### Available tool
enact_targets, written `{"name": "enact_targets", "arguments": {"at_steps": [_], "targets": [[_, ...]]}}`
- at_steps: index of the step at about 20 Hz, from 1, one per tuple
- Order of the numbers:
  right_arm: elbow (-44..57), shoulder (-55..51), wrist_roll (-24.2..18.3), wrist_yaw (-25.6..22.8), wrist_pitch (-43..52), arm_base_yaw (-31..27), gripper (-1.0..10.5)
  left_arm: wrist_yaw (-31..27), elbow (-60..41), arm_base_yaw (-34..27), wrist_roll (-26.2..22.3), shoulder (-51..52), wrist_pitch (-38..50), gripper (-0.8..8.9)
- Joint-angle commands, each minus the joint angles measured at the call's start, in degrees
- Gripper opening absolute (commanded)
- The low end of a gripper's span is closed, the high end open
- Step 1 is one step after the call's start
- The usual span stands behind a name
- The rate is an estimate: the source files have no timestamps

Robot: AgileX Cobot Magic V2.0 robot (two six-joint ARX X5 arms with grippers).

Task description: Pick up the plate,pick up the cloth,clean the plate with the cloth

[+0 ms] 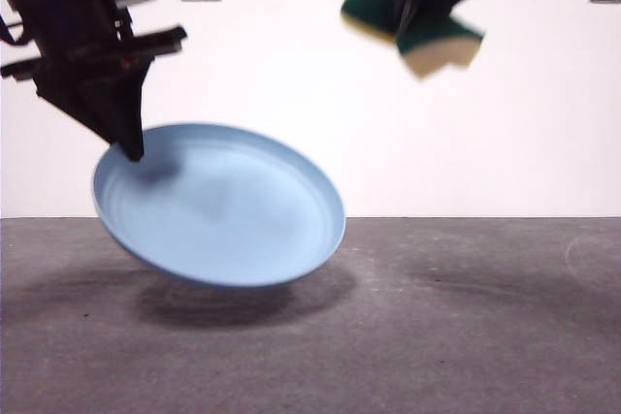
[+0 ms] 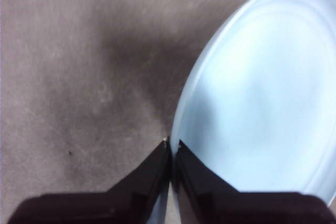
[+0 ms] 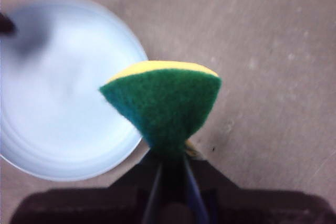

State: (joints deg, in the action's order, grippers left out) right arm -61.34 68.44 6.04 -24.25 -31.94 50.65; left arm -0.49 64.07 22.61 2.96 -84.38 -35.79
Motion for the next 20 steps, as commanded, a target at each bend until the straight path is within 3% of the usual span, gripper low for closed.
{"name": "enact_targets", "arguments": {"at_steps": [1, 4, 11, 12, 15, 16, 20], "targets": [[0.61, -3.15, 0.55, -0.31, 0.13, -0.07, -0.2, -0.55, 0.15, -0.63, -1.57, -2.89, 1.31, -0.08], [0.61, -6.51, 0.57, -0.31, -0.04, -0.07, -0.2, -3.10, 0.15, -1.16, -1.77, -6.60, 3.21, -0.08], [0.63, -9.64, 1.31, -0.26, -2.82, -0.07, -0.2, -3.26, 0.15, -1.77, -1.66, -14.95, 5.33, 0.03], [0.63, -9.64, 2.05, -0.15, -3.52, -0.07, -0.2, -3.26, 0.13, -1.75, -1.33, -15.43, 5.38, 0.51], [0.63, -9.57, 2.10, -0.11, -4.42, -0.09, -0.2, -3.78, 0.15, -1.70, -0.98, -15.32, 5.92, 3.99], [0.63, -9.57, 2.10, -0.11, -4.55, -0.09, -0.2, -3.78, 0.15, -1.70, -0.70, -15.17, 5.95, 4.41], [0.63, -8.61, 3.41, 0.35, -4.68, -1.90, -0.2, -3.74, 0.15, -0.48, 1.49, -11.91, 6.01, 4.40]]}}
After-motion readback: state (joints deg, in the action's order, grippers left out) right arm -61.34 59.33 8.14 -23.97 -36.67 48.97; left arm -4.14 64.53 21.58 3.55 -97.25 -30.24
